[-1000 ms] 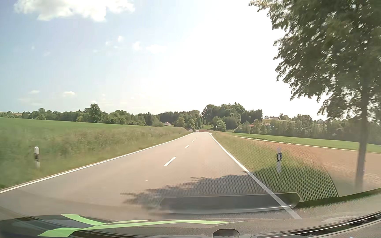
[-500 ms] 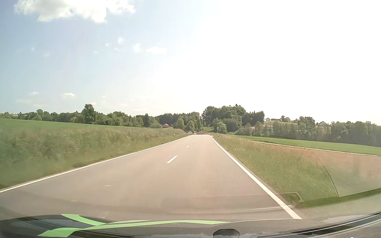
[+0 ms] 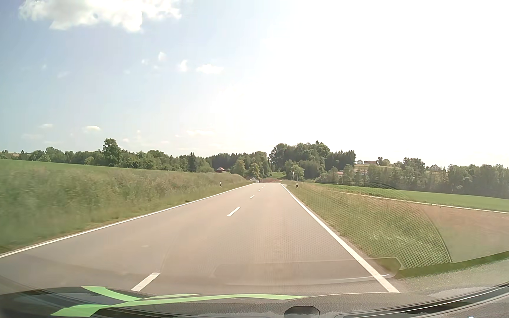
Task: Follow the waypoints while adhering to traffic rules and regulations
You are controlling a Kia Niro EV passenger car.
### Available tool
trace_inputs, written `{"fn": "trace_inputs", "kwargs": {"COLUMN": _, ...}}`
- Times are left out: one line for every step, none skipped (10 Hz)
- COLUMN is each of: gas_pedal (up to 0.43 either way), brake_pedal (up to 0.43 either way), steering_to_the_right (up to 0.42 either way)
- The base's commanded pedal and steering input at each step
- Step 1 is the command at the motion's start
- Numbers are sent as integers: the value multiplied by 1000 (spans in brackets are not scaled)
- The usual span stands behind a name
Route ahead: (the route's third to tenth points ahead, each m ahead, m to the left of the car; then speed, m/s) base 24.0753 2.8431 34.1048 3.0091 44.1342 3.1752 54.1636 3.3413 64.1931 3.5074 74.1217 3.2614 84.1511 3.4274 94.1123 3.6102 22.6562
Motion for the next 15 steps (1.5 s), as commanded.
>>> {"fn": "trace_inputs", "kwargs": {"gas_pedal": 0, "brake_pedal": 0, "steering_to_the_right": 0}}
{"fn": "trace_inputs", "kwargs": {"gas_pedal": 0, "brake_pedal": 0, "steering_to_the_right": 0}}
{"fn": "trace_inputs", "kwargs": {"gas_pedal": 0, "brake_pedal": 0, "steering_to_the_right": 0}}
{"fn": "trace_inputs", "kwargs": {"gas_pedal": 0, "brake_pedal": 0, "steering_to_the_right": 0}}
{"fn": "trace_inputs", "kwargs": {"gas_pedal": 0, "brake_pedal": 0, "steering_to_the_right": 0}}
{"fn": "trace_inputs", "kwargs": {"gas_pedal": 0, "brake_pedal": 0, "steering_to_the_right": 0}}
{"fn": "trace_inputs", "kwargs": {"gas_pedal": 0, "brake_pedal": 0, "steering_to_the_right": 0}}
{"fn": "trace_inputs", "kwargs": {"gas_pedal": 0, "brake_pedal": 0, "steering_to_the_right": 0}}
{"fn": "trace_inputs", "kwargs": {"gas_pedal": 0, "brake_pedal": 0, "steering_to_the_right": 0}}
{"fn": "trace_inputs", "kwargs": {"gas_pedal": 0, "brake_pedal": 0, "steering_to_the_right": 0}}
{"fn": "trace_inputs", "kwargs": {"gas_pedal": 0, "brake_pedal": 0, "steering_to_the_right": 0}}
{"fn": "trace_inputs", "kwargs": {"gas_pedal": 0, "brake_pedal": 0, "steering_to_the_right": 0}}
{"fn": "trace_inputs", "kwargs": {"gas_pedal": 0, "brake_pedal": 0, "steering_to_the_right": 0}}
{"fn": "trace_inputs", "kwargs": {"gas_pedal": 8, "brake_pedal": 0, "steering_to_the_right": 1}}
{"fn": "trace_inputs", "kwargs": {"gas_pedal": 8, "brake_pedal": 0, "steering_to_the_right": 1}}
